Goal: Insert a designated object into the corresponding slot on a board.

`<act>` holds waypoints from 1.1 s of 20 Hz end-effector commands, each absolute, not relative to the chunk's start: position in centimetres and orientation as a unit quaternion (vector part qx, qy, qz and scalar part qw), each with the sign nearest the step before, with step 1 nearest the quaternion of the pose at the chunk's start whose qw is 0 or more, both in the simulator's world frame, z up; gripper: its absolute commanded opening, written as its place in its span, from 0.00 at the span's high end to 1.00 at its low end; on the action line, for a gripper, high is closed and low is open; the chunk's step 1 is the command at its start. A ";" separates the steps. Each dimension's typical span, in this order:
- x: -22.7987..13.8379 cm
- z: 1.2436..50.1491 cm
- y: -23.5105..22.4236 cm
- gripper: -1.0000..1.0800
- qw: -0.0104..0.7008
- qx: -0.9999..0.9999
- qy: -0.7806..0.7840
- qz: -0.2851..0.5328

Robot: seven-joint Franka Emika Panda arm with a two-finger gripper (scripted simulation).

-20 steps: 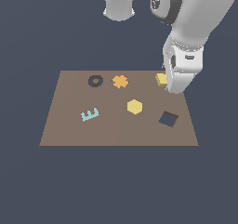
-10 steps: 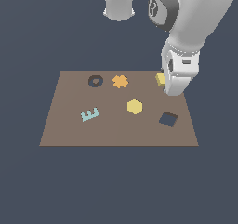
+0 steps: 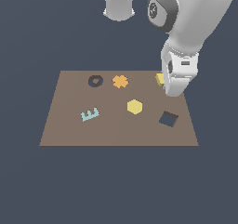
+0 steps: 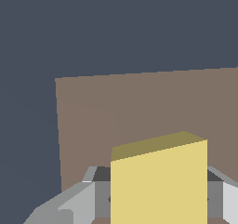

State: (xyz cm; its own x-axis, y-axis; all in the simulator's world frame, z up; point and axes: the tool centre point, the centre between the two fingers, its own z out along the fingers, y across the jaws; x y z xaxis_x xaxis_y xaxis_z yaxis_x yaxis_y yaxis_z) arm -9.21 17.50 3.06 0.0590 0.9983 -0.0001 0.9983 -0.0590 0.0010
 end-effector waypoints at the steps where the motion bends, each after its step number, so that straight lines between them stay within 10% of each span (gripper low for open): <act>1: -9.3 3.0 17.5 1.00 0.000 0.728 0.686 0.000; 22: -7.6 3.4 16.5 1.00 0.000 0.687 0.727 0.000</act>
State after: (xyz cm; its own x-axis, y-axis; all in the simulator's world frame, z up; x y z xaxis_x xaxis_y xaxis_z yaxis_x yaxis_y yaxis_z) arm -7.97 16.73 3.39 -0.0343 0.9994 -0.0002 0.9994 0.0343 -0.0006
